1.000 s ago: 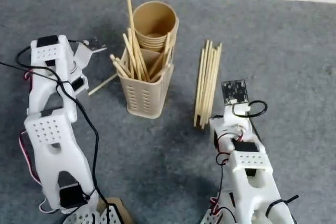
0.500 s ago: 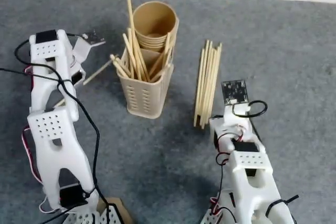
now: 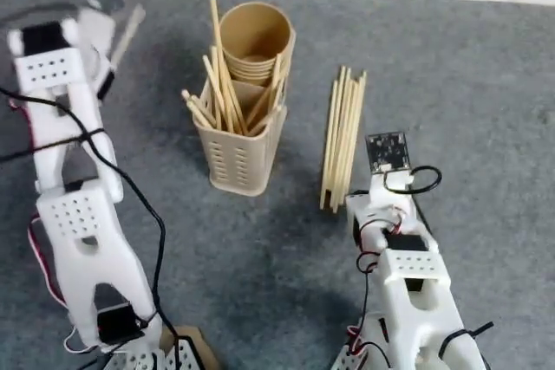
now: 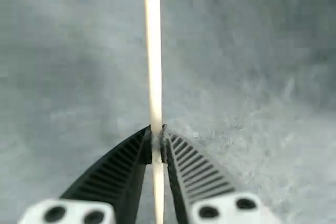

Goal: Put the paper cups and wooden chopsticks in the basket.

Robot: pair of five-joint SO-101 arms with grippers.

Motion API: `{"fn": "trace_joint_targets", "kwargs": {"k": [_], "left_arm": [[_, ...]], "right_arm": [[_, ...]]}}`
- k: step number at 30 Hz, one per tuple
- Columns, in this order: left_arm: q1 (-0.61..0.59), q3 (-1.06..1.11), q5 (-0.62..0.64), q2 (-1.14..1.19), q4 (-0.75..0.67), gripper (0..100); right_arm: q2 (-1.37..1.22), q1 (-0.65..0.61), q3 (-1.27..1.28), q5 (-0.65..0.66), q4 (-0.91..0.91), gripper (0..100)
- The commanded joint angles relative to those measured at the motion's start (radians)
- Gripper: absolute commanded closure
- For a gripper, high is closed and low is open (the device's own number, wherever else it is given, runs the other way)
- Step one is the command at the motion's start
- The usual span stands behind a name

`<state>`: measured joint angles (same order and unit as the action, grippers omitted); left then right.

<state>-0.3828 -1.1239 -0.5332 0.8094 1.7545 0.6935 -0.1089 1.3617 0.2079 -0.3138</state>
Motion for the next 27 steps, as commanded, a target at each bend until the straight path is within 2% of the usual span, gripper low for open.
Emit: {"fn": "trace_joint_targets", "kwargs": {"k": [1,5,10,12,16,21,24,27], "left_arm": [[0.028,0.005,0.133,-0.325,0.015,100],[0.099,0.183,0.23,-0.633,0.011,100],[0.3,0.415,0.25,-0.984,0.005,100],[0.38,0.498,0.298,-1.107,-0.043,100],[0.493,0.765,0.361,-1.305,-0.252,100],[0.599,1.218,0.413,-1.491,-0.644,100],[0.636,1.371,0.419,-1.567,-0.818,100],[0.651,1.454,0.419,-1.575,-0.914,100]], "right_arm": [[0.019,-0.007,-0.005,-0.011,0.016,98.8],[0.019,-0.005,-0.005,-0.011,0.016,98.9],[0.019,-0.004,-0.005,-0.011,0.016,98.9],[0.019,-0.004,-0.005,-0.011,0.016,98.9],[0.019,-0.004,-0.005,-0.011,0.016,98.9],[0.019,-0.007,-0.005,-0.011,0.016,98.9],[0.019,-0.007,-0.004,-0.011,0.016,98.9],[0.019,-0.007,0.001,-0.011,0.016,98.9]]}}
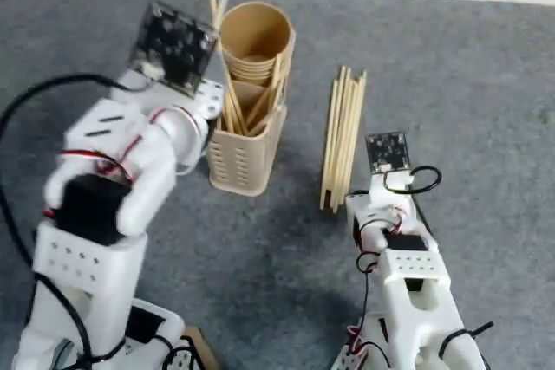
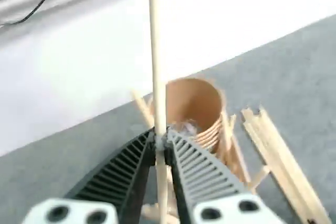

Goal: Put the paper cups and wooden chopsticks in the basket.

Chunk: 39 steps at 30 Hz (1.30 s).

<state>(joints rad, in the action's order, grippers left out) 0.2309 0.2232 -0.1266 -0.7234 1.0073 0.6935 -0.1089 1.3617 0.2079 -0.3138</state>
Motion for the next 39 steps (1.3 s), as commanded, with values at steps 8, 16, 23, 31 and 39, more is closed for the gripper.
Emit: {"fn": "trace_joint_targets", "kwargs": {"k": [8,16,23,31,39], "left_arm": [[0.038,0.147,0.023,-0.041,-0.265,100],[0.036,0.179,0.084,0.088,-0.265,99],[0.031,0.254,0.084,0.113,-0.261,84],[0.028,0.265,0.08,0.025,-0.245,85],[-0.125,0.209,0.078,-0.223,-0.133,85]], "right_arm": [[0.019,-0.008,0.001,-0.011,0.016,98.9],[0.019,-0.008,0.002,-0.011,0.016,98.9],[0.019,-0.008,0.002,-0.011,0.016,98.9],[0.019,-0.008,0.002,-0.011,0.016,98.9],[0.019,-0.008,0.002,-0.009,0.016,98.9]]}}
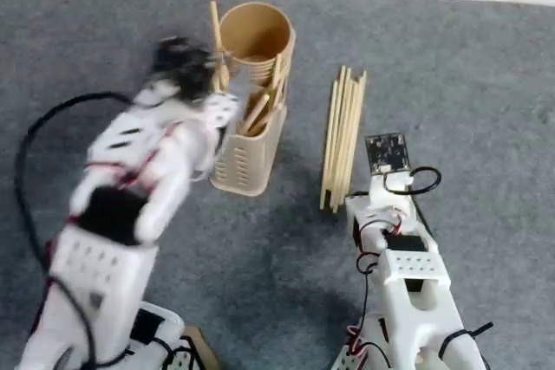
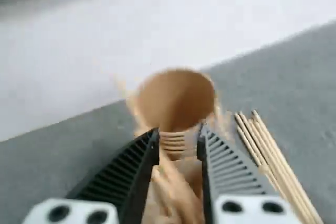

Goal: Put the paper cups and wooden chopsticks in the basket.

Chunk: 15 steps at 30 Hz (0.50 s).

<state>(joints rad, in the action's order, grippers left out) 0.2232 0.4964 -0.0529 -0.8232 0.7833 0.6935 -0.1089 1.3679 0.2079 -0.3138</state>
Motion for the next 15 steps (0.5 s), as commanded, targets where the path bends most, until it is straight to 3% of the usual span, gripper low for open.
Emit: {"fn": "trace_joint_targets", "kwargs": {"k": [1,6,10,15], "left_arm": [[-0.163,-0.077,0.005,-0.154,0.123,85],[-0.38,-0.027,0.009,-0.318,0.285,85],[-0.42,0.174,0.009,-0.455,0.347,85],[-0.426,0.45,0.003,-0.591,0.276,85]], "right_arm": [[0.019,-0.008,-0.004,-0.009,0.016,98.9],[0.019,-0.004,-0.01,-0.009,0.016,98.9],[0.019,-0.008,-0.013,-0.009,0.016,98.9],[0.021,-0.015,-0.101,-0.003,0.008,98.9]]}}
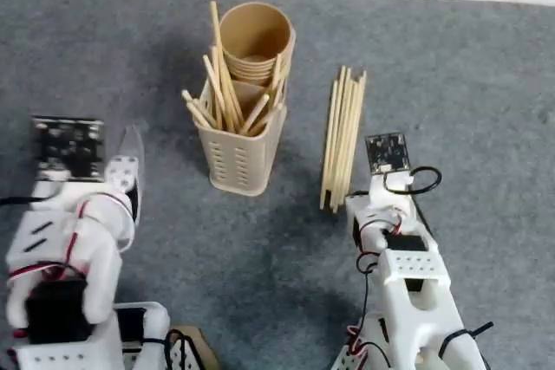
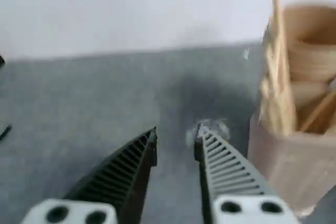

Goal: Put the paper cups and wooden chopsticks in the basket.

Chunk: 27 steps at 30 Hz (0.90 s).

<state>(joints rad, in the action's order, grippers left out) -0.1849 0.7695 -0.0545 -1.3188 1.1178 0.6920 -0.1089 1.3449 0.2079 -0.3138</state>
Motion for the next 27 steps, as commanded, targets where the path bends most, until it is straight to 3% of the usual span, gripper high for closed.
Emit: {"fn": "trace_joint_targets", "kwargs": {"k": [1,4,10,17,22,27], "left_arm": [[-0.03,0.234,0.005,-0.117,-0.086,85],[-0.044,0.39,0.011,-0.162,-0.181,85],[-0.044,0.61,0.011,-0.211,-0.371,85],[-0.039,0.648,0.012,-0.222,-0.381,85],[-0.039,0.656,0.012,-0.222,-0.379,85],[-0.039,0.673,0.011,-0.222,-0.384,85]], "right_arm": [[0.022,-0.015,-0.105,-0.002,-0.005,98.8],[0.01,-0.024,-0.214,0.035,-0.094,98.6],[0.008,-0.047,-0.453,-0.064,-0.18,87.5],[-0.209,-0.14,-0.496,-0.087,-0.176,87.2],[-0.495,-0.097,-0.641,-0.089,-0.171,87.2],[-0.618,-0.031,-0.676,-0.089,-0.124,87.2]]}}
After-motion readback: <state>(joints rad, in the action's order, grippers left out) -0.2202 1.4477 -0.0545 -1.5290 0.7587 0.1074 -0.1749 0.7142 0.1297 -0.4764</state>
